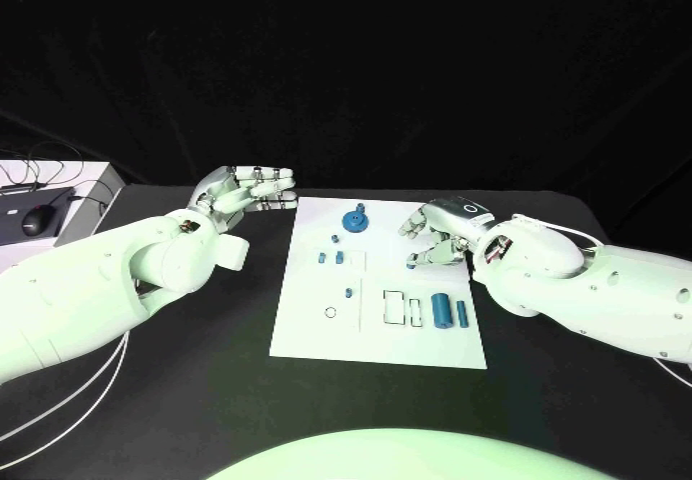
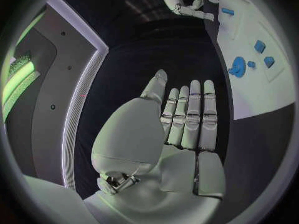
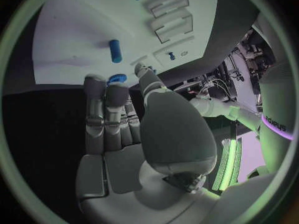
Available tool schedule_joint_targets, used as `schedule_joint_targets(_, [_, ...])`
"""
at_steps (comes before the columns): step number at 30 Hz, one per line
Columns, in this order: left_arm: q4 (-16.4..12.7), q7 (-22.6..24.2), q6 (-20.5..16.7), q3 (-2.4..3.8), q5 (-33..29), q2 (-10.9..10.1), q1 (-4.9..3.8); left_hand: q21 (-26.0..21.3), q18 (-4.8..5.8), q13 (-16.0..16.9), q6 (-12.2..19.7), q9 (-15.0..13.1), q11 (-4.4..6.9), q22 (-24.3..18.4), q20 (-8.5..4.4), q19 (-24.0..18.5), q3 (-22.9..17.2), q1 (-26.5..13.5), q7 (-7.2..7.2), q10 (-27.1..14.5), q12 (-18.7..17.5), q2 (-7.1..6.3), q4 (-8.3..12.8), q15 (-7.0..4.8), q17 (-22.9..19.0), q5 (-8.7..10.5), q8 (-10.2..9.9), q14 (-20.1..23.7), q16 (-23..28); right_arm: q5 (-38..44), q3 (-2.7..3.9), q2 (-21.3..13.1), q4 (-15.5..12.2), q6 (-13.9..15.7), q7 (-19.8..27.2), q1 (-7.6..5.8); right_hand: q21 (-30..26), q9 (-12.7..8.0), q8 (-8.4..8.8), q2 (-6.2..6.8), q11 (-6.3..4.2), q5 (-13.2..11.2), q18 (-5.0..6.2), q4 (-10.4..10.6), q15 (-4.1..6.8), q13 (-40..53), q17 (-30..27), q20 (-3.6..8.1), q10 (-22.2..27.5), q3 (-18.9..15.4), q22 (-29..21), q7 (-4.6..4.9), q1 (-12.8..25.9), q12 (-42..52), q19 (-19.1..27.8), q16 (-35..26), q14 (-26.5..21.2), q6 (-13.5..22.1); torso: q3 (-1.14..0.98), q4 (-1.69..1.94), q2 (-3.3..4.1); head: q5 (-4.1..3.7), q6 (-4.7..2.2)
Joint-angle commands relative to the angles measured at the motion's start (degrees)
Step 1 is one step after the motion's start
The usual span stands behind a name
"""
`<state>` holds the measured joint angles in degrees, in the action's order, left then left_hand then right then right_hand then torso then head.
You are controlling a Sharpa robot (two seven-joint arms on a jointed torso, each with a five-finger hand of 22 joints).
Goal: Assemble the parts on the task board
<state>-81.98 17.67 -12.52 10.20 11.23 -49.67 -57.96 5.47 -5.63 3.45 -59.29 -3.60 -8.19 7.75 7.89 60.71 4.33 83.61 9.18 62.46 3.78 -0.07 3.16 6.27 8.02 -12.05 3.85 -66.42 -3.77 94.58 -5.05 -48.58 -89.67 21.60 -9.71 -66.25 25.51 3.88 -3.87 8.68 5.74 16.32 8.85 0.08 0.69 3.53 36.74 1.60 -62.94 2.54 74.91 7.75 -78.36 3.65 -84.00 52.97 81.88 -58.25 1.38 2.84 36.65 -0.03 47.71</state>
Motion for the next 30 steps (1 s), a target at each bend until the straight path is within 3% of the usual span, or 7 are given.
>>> schedule_joint_targets(1, [0.1, 0.5, 1.2, 0.04, 0.0, 0.2, -0.01, 0.2, 0.57, 0.0, 0.3, 0.0, -0.06, -0.1, 0.16, -0.1, 0.1, -0.2, -0.2, -0.5, -0.2, -0.12, -0.1, 0.22, -0.1, 0.02, -0.2, 0.1, 0.0, -0.7, 0.02, 0.1, 0.8, -4.6, -0.6, -0.25, -0.4, 0.1, 0.33, 0.01, -0.09, 0.1, 1.05, 1.0, -0.22, 0.0, 0.1, -0.49, 0.4, -0.1, 2.9, -0.2, -0.8, 0.1, -2.7, 0.2, -0.2, 0.4, -0.06, 0.05, 0.05, -0.26, -0.11])
schedule_joint_targets(11, [0.2, 0.4, 1.3, 0.03, 0.0, 0.2, 0.0, 0.2, 0.57, 0.0, 0.3, 0.0, -0.06, -0.1, 0.16, -0.1, 0.1, -0.2, -0.2, -0.5, -0.2, -0.12, -0.1, 0.22, -0.1, 0.02, -0.2, 0.1, 0.0, 1.3, -0.12, 1.4, 3.8, -6.8, -1.2, -0.39, -0.7, 0.1, 0.28, -0.14, -0.1, 0.0, 1.08, 1.2, -0.21, 0.0, 0.0, -0.47, 0.8, 0.4, 2.9, -0.94, -1.2, 0.1, -2.7, 0.0, -0.2, 0.1, 0.14, 0.2, 0.03, -0.47, 0.09])
schedule_joint_targets(17, [0.1, 0.4, 1.2, 0.03, 0.0, 0.1, 0.0, 0.2, 0.56, 0.0, 0.3, 0.0, -0.07, -0.2, 0.15, 0.0, 0.1, -0.2, -0.12, -0.6, -0.2, -0.1, -0.1, 0.21, 0.0, 0.01, -0.2, 0.1, 0.0, 1.5, -0.33, 2.1, 4.7, -7.5, -0.9, 0.06, -0.1, 0.1, 0.31, -0.61, -0.32, 0.0, 0.98, 1.0, -0.06, 0.0, 0.0, -0.37, -0.1, 0.7, 3.0, -1.24, -1.3, 0.1, -2.8, -0.1, -0.2, -0.6, 0.08, 0.09, 0.06, -0.25, 0.21])
schedule_joint_targets(27, [0.1, 0.4, 1.2, 0.03, 0.0, 0.1, 0.0, 0.2, 0.56, 0.0, 0.3, 0.0, -0.07, -0.2, 0.15, 0.0, 0.1, -0.2, -0.12, -0.6, -0.2, -0.1, -0.1, 0.21, 0.0, 0.01, -0.2, 0.1, 0.0, 1.7, -0.44, 3.1, 5.5, -8.4, -0.7, 0.59, 3.1, 0.1, 0.27, -2.69, -1.02, 0.0, 0.39, -1.0, 0.44, -0.1, 0.3, 0.09, -3.7, 3.2, 3.7, -0.92, -1.2, -0.1, -2.9, 0.1, 0.0, -3.5, 0.1, 0.1, -0.01, -0.4, 0.42])
schedule_joint_targets(30, [0.1, 0.4, 1.2, 0.03, 0.0, 0.1, 0.0, 0.2, 0.56, 0.0, 0.3, 0.0, -0.07, -0.2, 0.15, 0.0, 0.1, -0.2, -0.12, -0.6, -0.2, -0.1, -0.1, 0.21, 0.0, 0.01, -0.2, 0.1, 0.0, 1.7, -0.46, 3.3, 5.6, -8.5, -0.7, 0.73, 4.1, 0.0, 0.3, -2.64, -1.18, -0.4, 0.2, -1.3, 0.56, -0.1, 0.3, 0.23, -4.5, 5.1, 3.9, -0.9, -0.7, -0.2, -2.9, 0.2, 0.0, -4.2, 0.1, 0.08, 0.03, -0.4, 0.47])
